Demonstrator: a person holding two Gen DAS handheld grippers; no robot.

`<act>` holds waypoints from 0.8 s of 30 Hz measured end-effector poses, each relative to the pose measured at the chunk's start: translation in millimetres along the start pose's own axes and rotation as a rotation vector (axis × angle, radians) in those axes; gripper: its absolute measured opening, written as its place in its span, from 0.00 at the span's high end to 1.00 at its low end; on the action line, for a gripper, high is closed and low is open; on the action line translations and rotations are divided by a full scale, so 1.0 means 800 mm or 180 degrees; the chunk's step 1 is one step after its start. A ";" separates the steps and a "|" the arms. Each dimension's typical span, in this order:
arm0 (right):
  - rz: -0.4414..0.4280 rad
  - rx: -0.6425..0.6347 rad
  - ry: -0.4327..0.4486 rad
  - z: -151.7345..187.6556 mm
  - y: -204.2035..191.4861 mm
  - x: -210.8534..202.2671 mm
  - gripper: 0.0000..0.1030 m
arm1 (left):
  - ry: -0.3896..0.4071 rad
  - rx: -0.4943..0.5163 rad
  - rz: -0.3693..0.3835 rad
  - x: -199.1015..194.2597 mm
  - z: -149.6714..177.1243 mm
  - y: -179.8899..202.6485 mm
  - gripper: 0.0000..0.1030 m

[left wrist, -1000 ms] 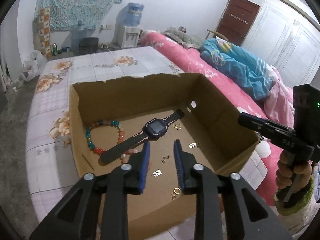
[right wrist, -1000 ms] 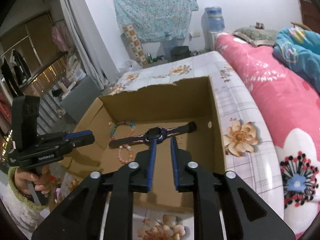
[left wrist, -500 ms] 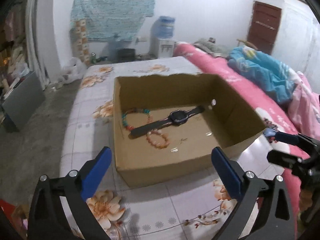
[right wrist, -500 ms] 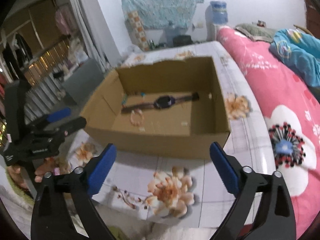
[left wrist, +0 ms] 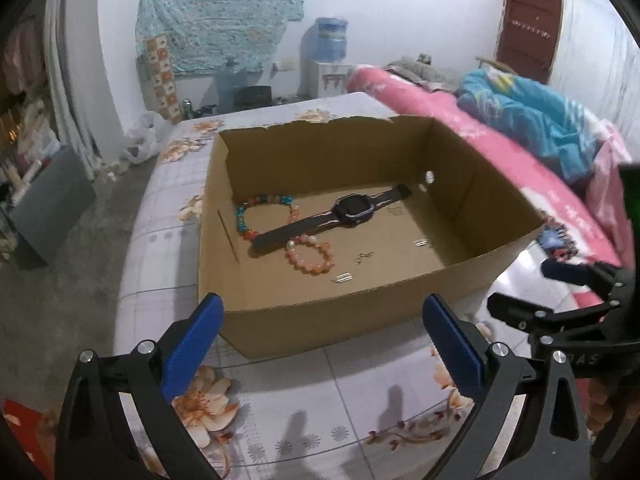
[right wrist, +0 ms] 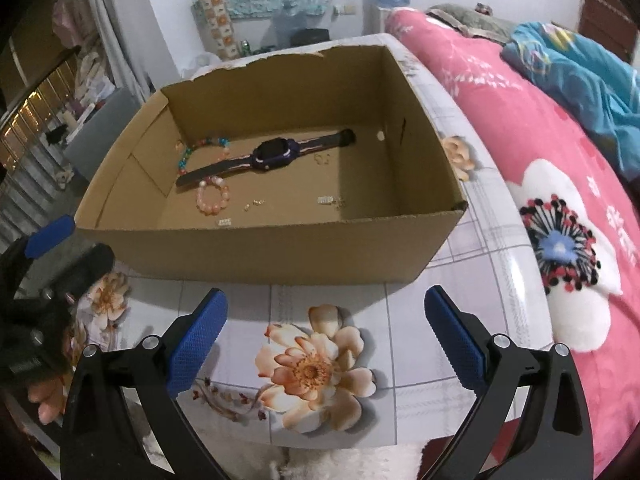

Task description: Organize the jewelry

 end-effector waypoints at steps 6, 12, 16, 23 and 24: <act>0.0059 0.0060 0.0058 -0.008 -0.001 -0.004 0.08 | -0.0059 -0.0151 -0.0006 0.003 -0.002 -0.003 0.05; 0.0187 0.0014 0.0091 -0.018 -0.003 -0.006 0.08 | -0.0295 -0.0361 0.0060 0.007 -0.002 -0.010 0.05; 0.0320 -0.0081 0.0034 -0.021 -0.005 0.001 0.08 | -0.0621 -0.0464 0.0237 0.020 -0.003 -0.009 0.05; 0.0293 -0.0040 -0.0074 -0.023 -0.008 0.009 0.08 | -0.0839 -0.0696 0.0269 0.032 -0.006 -0.012 0.05; 0.0290 -0.0027 -0.0109 -0.023 -0.009 0.012 0.08 | -0.0860 -0.0702 0.0266 0.033 -0.006 -0.012 0.05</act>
Point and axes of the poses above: each gripper's, at about its wrist camera, not at the fingertips, and x roughly the way its jaws point, y to its right, z to its underside, the point moved 3 cm from there along x, roughly the way its jaws point, and after that the axes turned 15 degrees about x, right-handed, at the moved point
